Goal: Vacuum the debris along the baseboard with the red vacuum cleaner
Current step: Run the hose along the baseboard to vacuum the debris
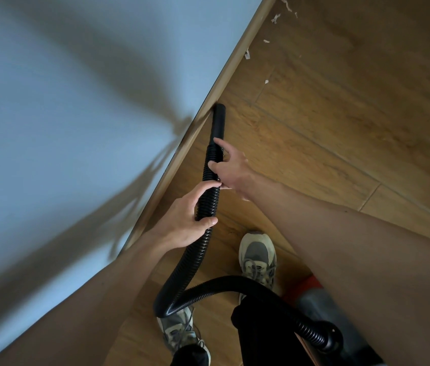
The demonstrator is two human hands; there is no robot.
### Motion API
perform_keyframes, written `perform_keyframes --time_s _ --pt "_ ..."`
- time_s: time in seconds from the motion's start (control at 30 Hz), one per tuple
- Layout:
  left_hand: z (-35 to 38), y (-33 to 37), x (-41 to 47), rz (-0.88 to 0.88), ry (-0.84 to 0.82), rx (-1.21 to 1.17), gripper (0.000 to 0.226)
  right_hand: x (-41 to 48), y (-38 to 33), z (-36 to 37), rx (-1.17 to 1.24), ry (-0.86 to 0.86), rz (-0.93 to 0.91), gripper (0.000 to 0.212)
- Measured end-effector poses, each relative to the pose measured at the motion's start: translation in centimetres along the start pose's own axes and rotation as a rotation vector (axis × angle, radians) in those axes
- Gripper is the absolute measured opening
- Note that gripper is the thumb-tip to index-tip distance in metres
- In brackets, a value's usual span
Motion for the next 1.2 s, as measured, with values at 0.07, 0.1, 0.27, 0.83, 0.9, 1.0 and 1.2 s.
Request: perform_keyframes --time_s 0.07,0.1,0.27,0.83,0.9,1.0,1.2 --pt "-0.2 0.5 0.4 0.003 0.004 0.011 0.065 -0.1 -0.6 -0.4 -0.003 0.000 0.006 0.065" --pt "-0.3 0.8 0.5 0.005 0.005 0.014 0.065 -0.2 -0.9 -0.7 -0.009 -0.001 0.008 0.064" --pt "-0.7 2.2 1.4 0.012 0.017 0.042 0.065 -0.4 -2.4 -2.0 -0.019 0.009 0.014 0.064" --pt "-2.9 10.2 4.7 0.083 -0.088 0.155 0.065 -1.5 -6.8 -8.2 0.113 0.144 0.073 0.064" --pt "-2.7 10.3 5.0 0.091 -0.104 0.160 0.065 -1.8 -6.6 -8.6 0.120 0.158 0.077 0.064" --pt "-2.5 10.1 5.2 0.080 -0.140 0.163 0.065 -2.0 -6.2 -8.7 0.141 0.175 0.083 0.063" --pt "-3.0 9.4 4.9 0.085 -0.147 0.177 0.065 -1.7 -5.6 -7.9 0.165 0.184 0.060 0.065"
Point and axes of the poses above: each hand's wrist, its own x-axis towards the middle knuckle, its own z-axis out of the palm, y = z × x, the point moved 4 cm from there along x, towards the middle knuckle, and after that the axes turned 9 degrees about -y, right-handed, at the moved point
